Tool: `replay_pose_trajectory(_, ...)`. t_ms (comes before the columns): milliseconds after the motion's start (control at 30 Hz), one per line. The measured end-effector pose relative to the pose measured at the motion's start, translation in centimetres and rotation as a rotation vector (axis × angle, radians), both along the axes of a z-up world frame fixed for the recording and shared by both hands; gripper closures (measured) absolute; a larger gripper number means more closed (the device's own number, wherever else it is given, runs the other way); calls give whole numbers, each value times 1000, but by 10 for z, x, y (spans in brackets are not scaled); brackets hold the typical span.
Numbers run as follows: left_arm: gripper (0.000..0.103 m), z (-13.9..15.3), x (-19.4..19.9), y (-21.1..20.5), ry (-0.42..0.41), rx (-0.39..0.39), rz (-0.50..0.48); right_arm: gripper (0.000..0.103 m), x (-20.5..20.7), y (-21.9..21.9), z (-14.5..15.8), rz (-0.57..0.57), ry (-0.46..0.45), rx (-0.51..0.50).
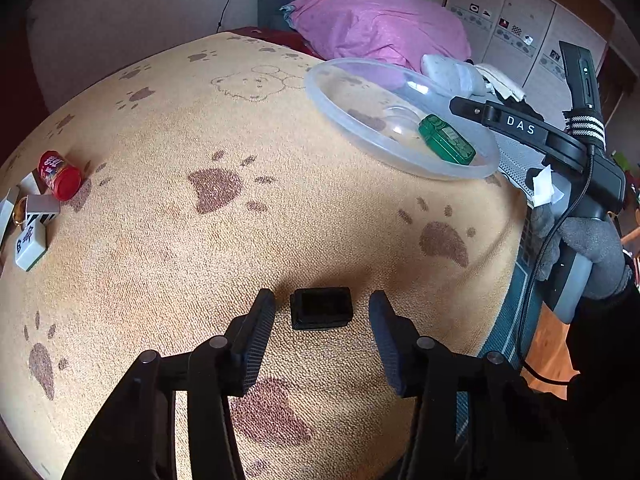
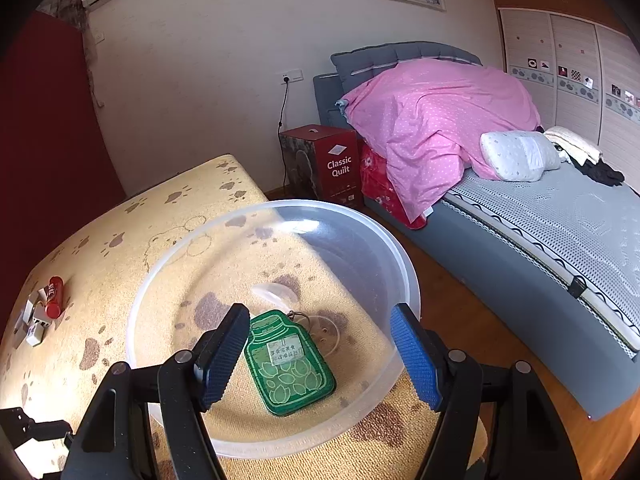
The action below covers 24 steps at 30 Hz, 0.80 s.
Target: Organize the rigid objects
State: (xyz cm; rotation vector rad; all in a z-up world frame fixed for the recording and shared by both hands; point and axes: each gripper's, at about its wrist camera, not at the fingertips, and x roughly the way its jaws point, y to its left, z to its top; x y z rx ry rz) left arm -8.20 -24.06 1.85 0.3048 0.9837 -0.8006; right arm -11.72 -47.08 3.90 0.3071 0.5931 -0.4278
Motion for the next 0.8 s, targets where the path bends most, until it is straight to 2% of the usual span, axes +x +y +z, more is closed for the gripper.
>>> replay_pose_trajectory(100,71,-2,1,-2,7,10,-3,27,-2,2,2,3,-5,-7)
replay_pose_trajectory(333,71,19,4,-14,-35,-41,-19,27,-1,0,2,-4,-10,-2)
replay_pose_trajectory(567,71,50,19,-59,-64,-147,-73,27,-2,-3,2,-8,-11,2)
replay_pose_trajectory(800,71,49,33,-107,-57,-175,-113,27,-3,-8,1,-27,-9,8)
